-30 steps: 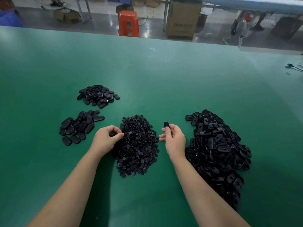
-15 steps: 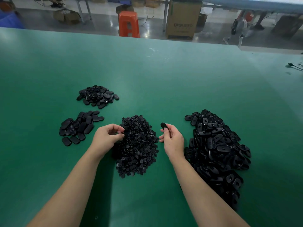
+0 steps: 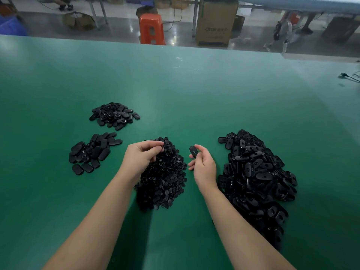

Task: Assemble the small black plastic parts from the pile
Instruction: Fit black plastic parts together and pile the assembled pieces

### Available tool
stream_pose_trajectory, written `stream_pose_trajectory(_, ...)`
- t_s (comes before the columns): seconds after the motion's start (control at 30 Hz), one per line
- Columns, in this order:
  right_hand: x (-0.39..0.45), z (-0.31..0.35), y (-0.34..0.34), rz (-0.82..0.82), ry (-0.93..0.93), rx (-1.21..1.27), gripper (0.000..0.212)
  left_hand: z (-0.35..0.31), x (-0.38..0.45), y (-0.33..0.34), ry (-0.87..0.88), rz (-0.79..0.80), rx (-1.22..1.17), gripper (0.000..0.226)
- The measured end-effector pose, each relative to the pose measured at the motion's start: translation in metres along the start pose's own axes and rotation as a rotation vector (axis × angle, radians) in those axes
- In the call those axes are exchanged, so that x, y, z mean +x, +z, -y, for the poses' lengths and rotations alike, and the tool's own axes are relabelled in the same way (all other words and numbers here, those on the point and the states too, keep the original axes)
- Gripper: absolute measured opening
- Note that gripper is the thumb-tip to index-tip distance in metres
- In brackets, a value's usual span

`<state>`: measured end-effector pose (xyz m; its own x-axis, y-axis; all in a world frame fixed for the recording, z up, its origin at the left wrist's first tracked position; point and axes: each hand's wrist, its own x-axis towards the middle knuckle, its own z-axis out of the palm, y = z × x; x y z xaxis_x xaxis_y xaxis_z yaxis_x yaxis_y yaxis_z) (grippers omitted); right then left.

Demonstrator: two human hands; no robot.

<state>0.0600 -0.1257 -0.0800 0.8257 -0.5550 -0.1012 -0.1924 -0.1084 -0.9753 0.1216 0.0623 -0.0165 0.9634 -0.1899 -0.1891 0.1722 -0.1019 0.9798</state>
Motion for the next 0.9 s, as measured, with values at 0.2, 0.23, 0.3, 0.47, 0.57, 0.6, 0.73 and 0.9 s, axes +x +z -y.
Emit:
stream_pose_trajectory(0.2,-0.001,0.003,-0.001,0.007,-0.026,-0.014,0.028,-0.007,-0.001,0.022,-0.115,0.029,-0.113,0.015)
stream_pose_trajectory(0.23,-0.001,0.003,-0.001,0.009,-0.028,-0.017,0.026,-0.008,-0.001,0.024,-0.136,0.041,-0.129,0.014)
stream_pose_trajectory(0.3,-0.002,0.005,-0.001,0.010,-0.035,-0.018,0.025,-0.010,-0.002,0.030,-0.179,0.075,-0.163,0.011)
stream_pose_trajectory(0.47,-0.003,0.005,-0.002,0.000,-0.049,-0.001,0.025,-0.011,-0.001,0.045,-0.208,0.084,-0.153,0.010)
stream_pose_trajectory(0.57,-0.003,0.005,-0.001,0.001,-0.044,0.012,0.022,-0.011,0.002,0.052,-0.155,0.082,-0.011,0.011)
stream_pose_trajectory(0.6,-0.003,0.005,-0.001,0.002,-0.043,0.017,0.022,-0.011,0.004,0.056,-0.111,0.081,0.089,0.011)
stream_pose_trajectory(0.73,-0.003,0.004,-0.002,-0.006,-0.045,0.004,0.025,-0.012,0.011,0.074,0.088,0.076,0.541,0.013)
stream_pose_trajectory(0.9,-0.002,0.002,-0.003,-0.004,-0.065,-0.031,0.025,-0.011,0.013,0.090,0.151,0.055,0.677,0.010)
